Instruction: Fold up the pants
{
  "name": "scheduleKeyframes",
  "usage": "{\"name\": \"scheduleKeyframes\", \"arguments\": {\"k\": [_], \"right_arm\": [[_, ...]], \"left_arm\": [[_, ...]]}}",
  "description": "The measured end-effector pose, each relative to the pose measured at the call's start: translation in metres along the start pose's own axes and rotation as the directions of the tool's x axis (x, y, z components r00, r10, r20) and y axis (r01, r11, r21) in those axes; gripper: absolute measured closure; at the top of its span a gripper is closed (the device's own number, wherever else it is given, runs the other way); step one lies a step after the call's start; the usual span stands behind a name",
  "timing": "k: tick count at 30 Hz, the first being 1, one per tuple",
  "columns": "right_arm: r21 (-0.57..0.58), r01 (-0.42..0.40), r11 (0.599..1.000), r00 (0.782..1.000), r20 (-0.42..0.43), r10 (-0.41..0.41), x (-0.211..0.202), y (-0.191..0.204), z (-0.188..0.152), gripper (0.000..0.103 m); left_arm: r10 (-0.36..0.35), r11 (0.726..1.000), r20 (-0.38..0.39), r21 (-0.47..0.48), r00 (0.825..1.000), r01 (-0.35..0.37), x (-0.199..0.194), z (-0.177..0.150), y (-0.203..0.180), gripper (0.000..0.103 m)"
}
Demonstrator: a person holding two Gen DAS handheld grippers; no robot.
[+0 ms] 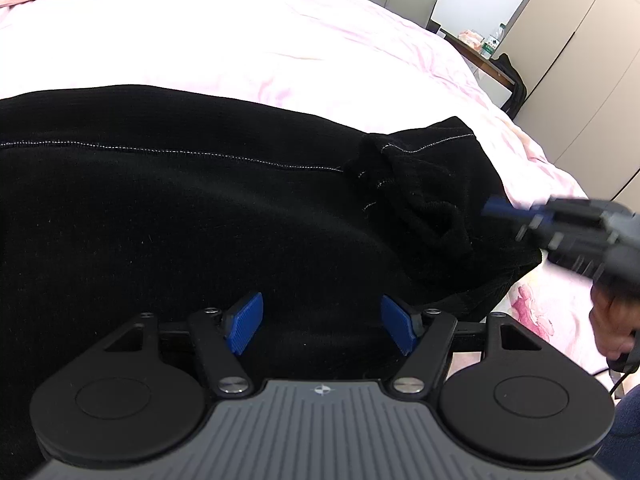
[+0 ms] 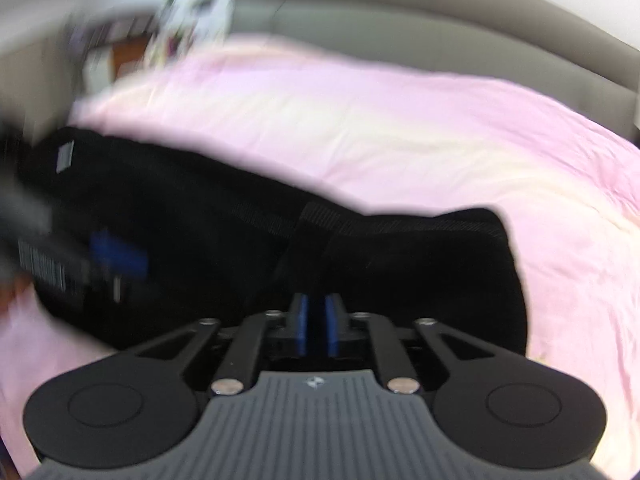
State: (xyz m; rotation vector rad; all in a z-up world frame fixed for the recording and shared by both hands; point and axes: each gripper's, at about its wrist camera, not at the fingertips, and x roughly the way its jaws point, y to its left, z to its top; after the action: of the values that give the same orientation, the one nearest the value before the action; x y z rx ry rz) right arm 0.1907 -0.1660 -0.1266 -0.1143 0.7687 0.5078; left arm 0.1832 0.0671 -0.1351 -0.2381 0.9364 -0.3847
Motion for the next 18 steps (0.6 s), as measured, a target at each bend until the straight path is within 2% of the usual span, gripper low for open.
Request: {"name": "scheduleKeyframes", "arguments": {"k": [1, 3, 6, 8, 10, 12, 14, 16, 18], "right_arm": [[0.04, -0.015, 0.999, 1.0, 0.022, 0.014, -0.002, -0.005, 0.002, 0.092], [0.055, -0.039, 0.998, 0.999, 0.007, 0.038, 0.004, -0.005, 0.0, 0.092], [-0.046, -0.045, 0.998, 0.994, -0.105, 0.04, 0.025, 0.014, -0.015, 0.092], [-0.069, -0.069, 0.995, 0.991, -0.12, 0.061, 0.033, 0.023, -0.023, 0.093], [-0.066, -0.062, 0.996, 0.992, -0.111, 0.054, 0.031, 0.023, -0.018, 0.093], [-0.056, -0.068, 0.996, 0.996, -0.059, 0.065, 0.018, 0.025, -0.014, 0.092], [-0.028, -0.081, 0.996, 0.997, -0.004, 0.081, 0.008, 0.026, -0.013, 0.087], [-0.034, -0.077, 0.996, 0.997, 0.025, 0.078, -0.001, 0.031, -0.014, 0.085], [-0.059, -0.075, 0.995, 0.996, 0.038, 0.077, -0.005, 0.04, -0.01, 0.085]], "left_arm": [[-0.002, 1.0, 0.0, -0.002, 1.0, 0.002, 0.001, 0.0, 0.0, 0.022], [-0.001, 1.0, -0.004, 0.0, 1.0, 0.001, 0.003, -0.001, 0.0, 0.022], [0.0, 1.0, -0.001, 0.007, 1.0, 0.0, 0.004, -0.001, -0.001, 0.022], [0.015, 1.0, 0.02, 0.011, 1.0, -0.015, 0.001, -0.003, 0.0, 0.026], [0.043, 0.999, 0.051, 0.016, 0.998, -0.044, -0.011, -0.001, 0.001, 0.027], [0.063, 0.998, 0.088, 0.023, 0.994, -0.066, -0.028, 0.004, 0.0, 0.026], [0.102, 0.995, 0.127, 0.008, 0.987, -0.104, -0.05, 0.009, 0.005, 0.021], [0.156, 0.988, 0.145, -0.039, 0.977, -0.152, -0.075, 0.012, 0.016, 0.018], [0.219, 0.972, 0.128, -0.11, 0.967, -0.206, -0.1, 0.015, 0.036, 0.018]]}}
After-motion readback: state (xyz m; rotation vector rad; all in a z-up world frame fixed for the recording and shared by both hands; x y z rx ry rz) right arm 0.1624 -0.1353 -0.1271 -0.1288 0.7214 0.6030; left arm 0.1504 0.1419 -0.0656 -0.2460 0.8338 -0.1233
